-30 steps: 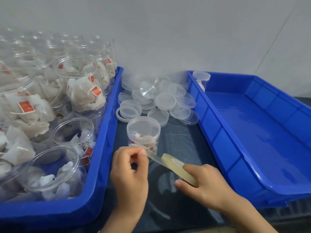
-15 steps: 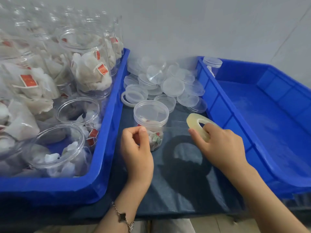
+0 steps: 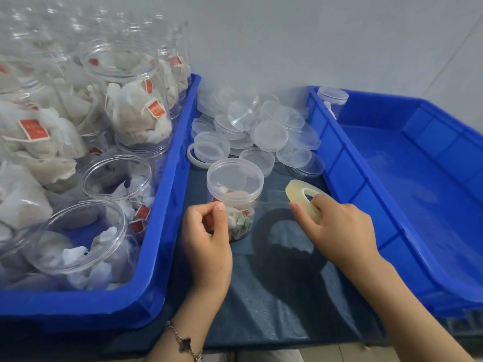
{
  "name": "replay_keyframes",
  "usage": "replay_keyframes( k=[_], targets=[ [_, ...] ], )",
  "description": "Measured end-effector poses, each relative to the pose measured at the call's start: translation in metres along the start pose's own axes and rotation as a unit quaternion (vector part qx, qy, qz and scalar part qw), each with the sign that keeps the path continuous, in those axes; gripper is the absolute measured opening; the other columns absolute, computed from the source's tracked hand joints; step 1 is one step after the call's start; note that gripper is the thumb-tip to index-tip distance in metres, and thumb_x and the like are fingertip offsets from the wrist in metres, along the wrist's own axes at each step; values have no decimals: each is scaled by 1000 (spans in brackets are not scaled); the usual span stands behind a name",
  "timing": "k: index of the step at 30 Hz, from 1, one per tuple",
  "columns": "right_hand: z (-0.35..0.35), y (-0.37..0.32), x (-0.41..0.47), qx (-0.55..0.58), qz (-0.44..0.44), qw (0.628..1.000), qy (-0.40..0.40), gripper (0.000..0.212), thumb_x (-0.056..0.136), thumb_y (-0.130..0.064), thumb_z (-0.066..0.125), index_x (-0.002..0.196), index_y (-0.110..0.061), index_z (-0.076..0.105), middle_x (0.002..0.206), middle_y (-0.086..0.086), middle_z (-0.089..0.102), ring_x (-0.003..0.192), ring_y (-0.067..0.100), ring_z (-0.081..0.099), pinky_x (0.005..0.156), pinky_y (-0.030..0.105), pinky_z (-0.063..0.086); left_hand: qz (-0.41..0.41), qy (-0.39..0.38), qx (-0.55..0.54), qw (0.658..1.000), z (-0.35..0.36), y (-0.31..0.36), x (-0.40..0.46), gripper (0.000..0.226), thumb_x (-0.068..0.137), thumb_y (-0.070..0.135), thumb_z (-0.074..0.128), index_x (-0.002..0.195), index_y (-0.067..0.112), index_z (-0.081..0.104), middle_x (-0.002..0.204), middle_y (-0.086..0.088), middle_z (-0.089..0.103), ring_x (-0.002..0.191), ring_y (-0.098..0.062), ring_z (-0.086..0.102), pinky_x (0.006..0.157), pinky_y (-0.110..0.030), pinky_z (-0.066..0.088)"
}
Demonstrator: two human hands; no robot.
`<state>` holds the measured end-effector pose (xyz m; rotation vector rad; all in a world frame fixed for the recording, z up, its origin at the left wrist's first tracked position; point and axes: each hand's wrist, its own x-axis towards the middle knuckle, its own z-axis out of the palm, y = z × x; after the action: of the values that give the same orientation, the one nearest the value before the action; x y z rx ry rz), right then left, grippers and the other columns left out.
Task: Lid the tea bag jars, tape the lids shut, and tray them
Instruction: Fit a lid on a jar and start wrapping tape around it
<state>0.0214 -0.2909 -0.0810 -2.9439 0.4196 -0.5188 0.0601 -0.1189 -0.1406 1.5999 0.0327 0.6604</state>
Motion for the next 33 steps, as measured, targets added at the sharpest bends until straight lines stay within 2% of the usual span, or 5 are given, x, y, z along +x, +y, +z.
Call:
replay_keyframes(
  k=[12,18,23,29,33],
  targets=[
    [4,0,-2,2,-3,1000,-2,68,75,-68,22,101,-22,65,57,-6,43,59,22,41,52,30,28,-19,19,-23,999,-3,0,5,21,78,32,66,79,34,45,75,9,53,66,-2,49,64,-12,40],
    [2,-2,-1,-1,-1,1000,-8,66,76,-68,22,100,-23,65,53,-10,37,58,21,41,51,30,27,-91,38,-113,989,-5,-3,15,24,88,6,62,79,24,50,76,8,54,64,8,53,63,-7,40],
    [2,-3,-2,0,-2,1000,-13,64,77,-67,23,97,-22,64,53,-10,38,58,21,41,50,30,27,-44,40,-89,994,-6,-1,3,15,84,24,60,82,32,47,80,11,55,69,3,54,66,-9,41],
    [-1,-3,-5,-7,-6,1000,-19,60,78,-66,24,96,-24,62,53,-10,38,58,21,40,51,30,28,-43,25,-59,997,-1,-2,11,25,89,12,62,80,31,47,77,10,55,67,6,53,64,-6,39],
    [-2,-2,-6,-9,-6,999,-30,56,81,-65,26,97,-25,62,52,-12,34,59,21,40,52,31,28,-41,26,-84,995,-5,-3,8,9,87,31,55,82,33,47,81,11,55,72,6,55,67,-7,40]
  ],
)
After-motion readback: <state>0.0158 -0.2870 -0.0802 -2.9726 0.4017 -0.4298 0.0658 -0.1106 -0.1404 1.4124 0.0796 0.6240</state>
